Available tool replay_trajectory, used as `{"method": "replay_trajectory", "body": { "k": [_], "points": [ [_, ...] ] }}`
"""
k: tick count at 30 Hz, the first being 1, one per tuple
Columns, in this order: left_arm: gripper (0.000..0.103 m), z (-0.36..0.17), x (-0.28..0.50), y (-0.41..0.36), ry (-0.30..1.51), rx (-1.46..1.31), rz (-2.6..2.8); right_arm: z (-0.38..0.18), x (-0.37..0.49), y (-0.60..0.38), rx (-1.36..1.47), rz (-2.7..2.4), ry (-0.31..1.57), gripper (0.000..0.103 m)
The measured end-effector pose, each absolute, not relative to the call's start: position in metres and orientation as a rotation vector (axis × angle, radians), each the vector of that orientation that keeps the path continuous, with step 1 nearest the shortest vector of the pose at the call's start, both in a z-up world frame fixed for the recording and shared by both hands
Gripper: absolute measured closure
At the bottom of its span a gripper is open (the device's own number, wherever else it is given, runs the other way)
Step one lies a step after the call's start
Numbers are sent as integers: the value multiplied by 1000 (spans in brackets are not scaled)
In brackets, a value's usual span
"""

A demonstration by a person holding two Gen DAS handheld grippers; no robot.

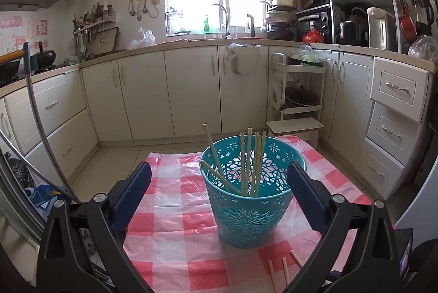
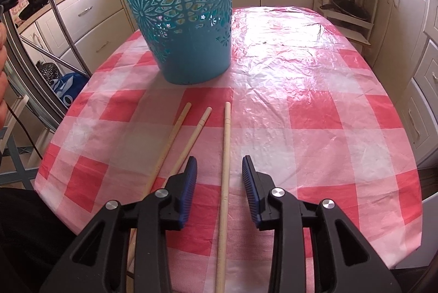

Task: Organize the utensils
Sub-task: 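Lift the chopstick with the right tool and drop it into the basket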

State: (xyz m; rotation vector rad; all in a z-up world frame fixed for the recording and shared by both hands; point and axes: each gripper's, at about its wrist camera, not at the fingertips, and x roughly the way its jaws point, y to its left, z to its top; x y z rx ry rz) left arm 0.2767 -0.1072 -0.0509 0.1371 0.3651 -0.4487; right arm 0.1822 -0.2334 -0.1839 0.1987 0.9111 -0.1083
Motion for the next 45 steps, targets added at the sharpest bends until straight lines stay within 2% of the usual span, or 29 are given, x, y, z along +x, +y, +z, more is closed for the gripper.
{"method": "replay_trajectory", "body": {
  "k": [12, 13, 15, 17, 25, 29, 35, 41, 45],
  "points": [
    [8, -52, 284, -95, 404, 185, -441, -185, 186, -222, 90, -153, 931, 75],
    [8, -53, 284, -96, 407, 191, -441, -184, 186, -221, 86, -149, 932, 77],
    [8, -54, 285, -95, 410, 207, -436, -184, 186, -218, 76, -136, 938, 89],
    [8, -54, 285, -94, 412, 215, -429, -183, 187, -214, 67, -128, 944, 95],
    [8, -53, 302, -66, 473, 92, -396, -180, 176, -252, 396, -77, 959, 97],
    [8, -57, 320, -40, 550, -74, -373, -148, 163, -265, 485, -41, 871, 97],
    [8, -61, 331, -12, 568, -228, -296, -59, 179, -273, 503, 22, 638, 97],
    [8, -60, 332, -8, 555, -236, -275, 6, 255, -266, 483, 48, 446, 97],
    [8, -59, 334, -10, 554, -229, -274, 10, 318, -261, 456, -4, 417, 97]
  ]
}}
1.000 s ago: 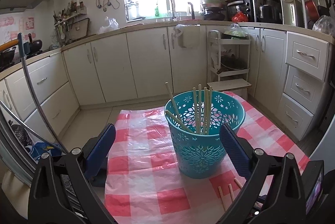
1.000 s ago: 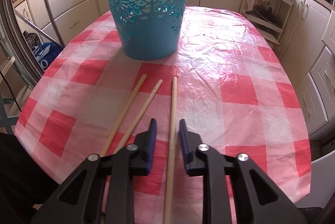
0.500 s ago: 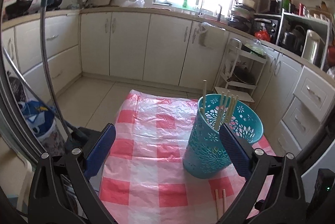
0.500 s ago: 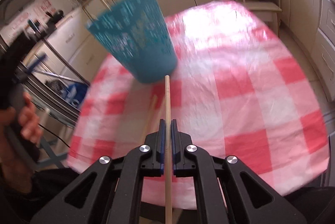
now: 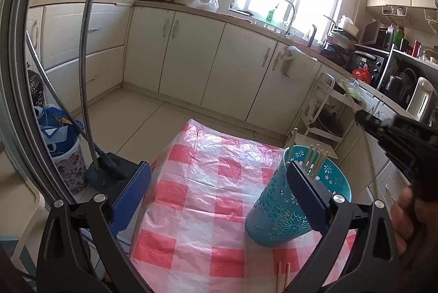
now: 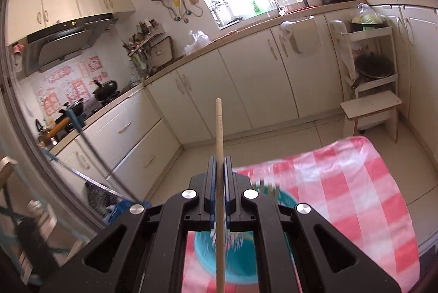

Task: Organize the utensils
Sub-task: 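Lift the chopstick with the right tool and drop it into the basket, then lower the left tool and grasp a chopstick while the right tool closes on another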

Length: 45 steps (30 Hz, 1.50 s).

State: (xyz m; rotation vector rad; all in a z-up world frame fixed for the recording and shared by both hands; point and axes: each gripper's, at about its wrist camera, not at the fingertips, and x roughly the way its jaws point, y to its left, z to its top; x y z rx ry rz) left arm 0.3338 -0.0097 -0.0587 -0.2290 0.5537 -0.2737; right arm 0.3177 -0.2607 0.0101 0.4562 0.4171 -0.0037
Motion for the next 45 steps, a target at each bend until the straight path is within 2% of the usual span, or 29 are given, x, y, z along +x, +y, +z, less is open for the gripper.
{"method": "replay_trajectory", "body": {
  "k": [4, 9, 14, 18, 22, 27, 31, 37, 41, 45],
  "points": [
    [8, -56, 334, -10, 554, -229, -276, -9, 360, -265, 440, -61, 479, 97],
    [8, -54, 334, -12, 549, -228, -278, -37, 367, -269, 423, -76, 564, 97],
    [8, -55, 334, -13, 557, -215, -272, -35, 339, -272, 432, -61, 557, 95],
    [8, -57, 333, -11, 557, -214, -258, -28, 294, -270, 408, -46, 529, 81],
    [8, -57, 332, -7, 554, -216, -247, -42, 237, -259, 373, -44, 553, 79],
    [8, -59, 328, -5, 556, -204, -243, -116, 189, -228, 317, -41, 770, 80],
    [8, -64, 323, -7, 571, -168, -254, -156, 184, -216, 324, -61, 864, 82],
    [8, -81, 318, -17, 634, -77, -300, -179, 201, -203, 242, -106, 925, 83],
    [8, -98, 310, -36, 685, -11, -349, -180, 196, -203, 162, -89, 929, 91],
    [8, -125, 296, -81, 772, 120, -452, -182, 183, -222, 131, -107, 936, 93]
  ]
}}
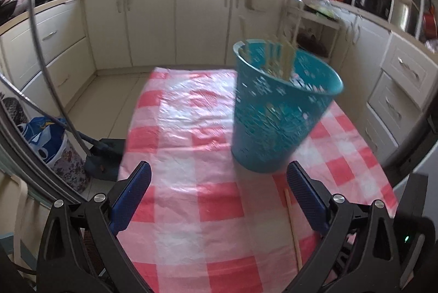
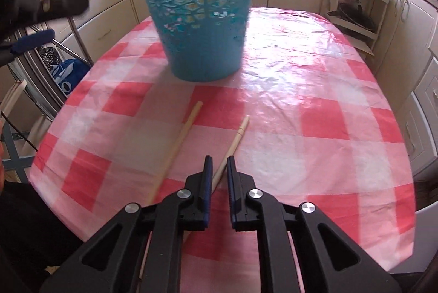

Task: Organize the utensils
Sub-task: 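Lower the left tool and grasp a chopstick while the right tool closes on another, then lift the chopstick with the left tool and carry it over the basket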

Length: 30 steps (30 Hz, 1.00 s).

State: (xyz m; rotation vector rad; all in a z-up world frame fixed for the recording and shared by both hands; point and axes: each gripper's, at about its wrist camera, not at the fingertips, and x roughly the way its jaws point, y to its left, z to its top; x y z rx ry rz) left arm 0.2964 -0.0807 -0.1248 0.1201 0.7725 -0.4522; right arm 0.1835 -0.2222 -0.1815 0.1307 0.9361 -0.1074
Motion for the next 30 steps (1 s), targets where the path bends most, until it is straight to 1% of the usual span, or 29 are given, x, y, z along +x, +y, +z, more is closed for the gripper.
{"method": "replay_trajectory", "body": {
  "k": [6, 8, 10, 11, 13, 14, 16, 17, 18, 19, 21, 22, 26, 30],
  "points": [
    [8, -174, 268, -150, 886, 341, -570, -182, 170, -251, 212, -125, 918, 93],
    [11, -185, 267, -160, 922, 361, -572, -182, 168, -254, 215, -118, 913, 93],
    [20, -192, 271, -162, 968, 343, -575, -182, 167, -255, 205, -112, 907, 93],
    [23, -194, 273, -162, 982, 342, -576, -182, 167, -256, 211, -108, 906, 93],
    [31, -201, 276, -163, 1014, 337, -587, -181, 168, -260, 231, -99, 903, 93],
    [34, -204, 278, -162, 1028, 335, -597, -182, 168, -262, 239, -95, 901, 93],
    [44, -212, 277, -165, 1043, 359, -605, -181, 167, -264, 249, -88, 898, 93],
    [47, -213, 275, -166, 1025, 371, -610, -181, 167, -265, 252, -85, 897, 93],
    [55, -212, 273, -167, 1019, 372, -622, -181, 167, -265, 252, -85, 895, 94],
    [71, -211, 272, -168, 1015, 374, -636, -181, 166, -266, 252, -84, 894, 93],
    [91, -209, 272, -168, 1018, 376, -650, -181, 166, -267, 256, -82, 891, 93],
    [96, -208, 273, -168, 1025, 373, -661, -181, 166, -268, 257, -82, 890, 93],
    [99, -204, 278, -162, 1066, 335, -708, -182, 169, -267, 247, -88, 882, 93],
    [99, -182, 283, -146, 1046, 272, -776, -182, 172, -263, 215, -99, 879, 93]
  ]
}}
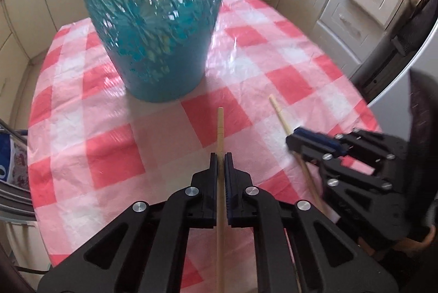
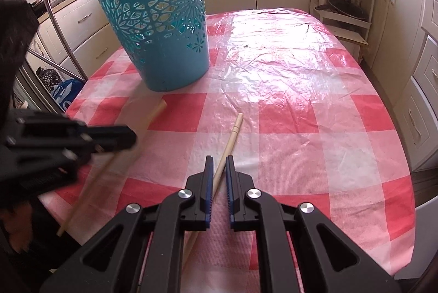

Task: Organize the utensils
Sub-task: 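Lift the chopstick with the left tool and carry it over the basket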

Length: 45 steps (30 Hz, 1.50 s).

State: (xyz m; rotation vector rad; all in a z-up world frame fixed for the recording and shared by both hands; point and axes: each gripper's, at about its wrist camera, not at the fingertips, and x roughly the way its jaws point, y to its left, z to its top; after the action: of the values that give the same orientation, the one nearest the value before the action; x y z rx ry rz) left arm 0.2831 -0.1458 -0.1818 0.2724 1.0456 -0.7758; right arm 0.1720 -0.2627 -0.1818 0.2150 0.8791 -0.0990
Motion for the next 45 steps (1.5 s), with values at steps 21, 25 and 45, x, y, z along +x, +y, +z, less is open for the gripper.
{"method": "replay_trajectory", "body": {
  "k": [21, 25, 45],
  "points": [
    [99, 17, 339, -94, 168, -340, -716, -184, 172, -255, 170, -122, 851, 93],
    [98, 12, 359, -106, 131, -329, -576, -184, 174, -254, 166, -124, 853, 92],
    [53, -56, 361, -108, 389, -155, -458, -183, 177, -252, 190, -101, 856, 77]
  ]
}}
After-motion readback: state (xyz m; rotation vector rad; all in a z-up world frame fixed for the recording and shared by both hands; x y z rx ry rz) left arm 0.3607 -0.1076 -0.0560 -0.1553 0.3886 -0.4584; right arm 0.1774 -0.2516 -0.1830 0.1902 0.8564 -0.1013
